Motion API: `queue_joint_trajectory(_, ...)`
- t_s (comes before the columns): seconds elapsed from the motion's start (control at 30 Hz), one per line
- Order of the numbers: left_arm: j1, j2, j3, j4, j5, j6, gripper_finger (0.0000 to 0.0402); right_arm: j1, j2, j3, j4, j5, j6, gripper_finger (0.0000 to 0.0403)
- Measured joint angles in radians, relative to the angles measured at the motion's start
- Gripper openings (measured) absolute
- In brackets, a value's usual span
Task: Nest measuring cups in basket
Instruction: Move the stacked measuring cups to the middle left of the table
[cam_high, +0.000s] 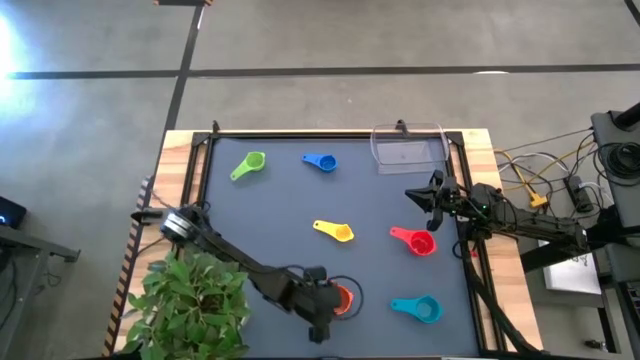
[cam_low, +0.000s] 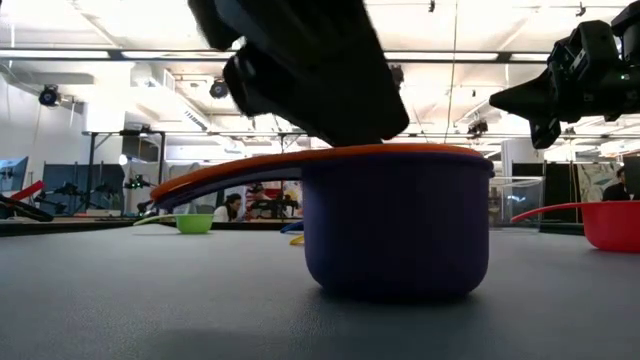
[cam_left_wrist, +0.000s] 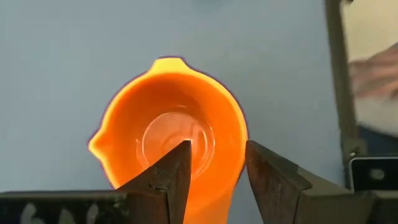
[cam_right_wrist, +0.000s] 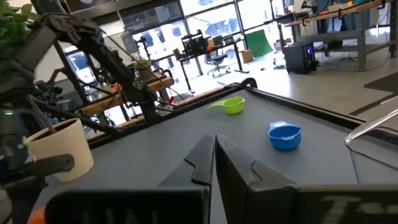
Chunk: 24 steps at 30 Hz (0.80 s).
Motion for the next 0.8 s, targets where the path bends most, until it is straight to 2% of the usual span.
queue_joint_trajectory(0.17, 0.007, -0.088, -0.192, 0.262, 0.006, -0.027, 0.0134, 0.000, 0.000, 0.000, 0.000, 0.000, 0.000, 0.0009)
queue_joint_trajectory(0.3, 0.007, -0.100, -0.224, 0.324, 0.015, -0.028, 0.0134, 0.000, 0.000, 0.000, 0.000, 0.000, 0.000, 0.0009)
queue_joint_trajectory(0.5, 0.007, -0.039, -0.136, 0.274, 0.043, 0.001, 0.0134, 0.000, 0.000, 0.000, 0.000, 0.000, 0.000, 0.0009)
queue_joint_trajectory(0.8, 0.007, 0.078, 0.043, -0.027, 0.052, -0.003, 0.0134, 0.000, 0.000, 0.000, 0.000, 0.000, 0.000, 0.0009)
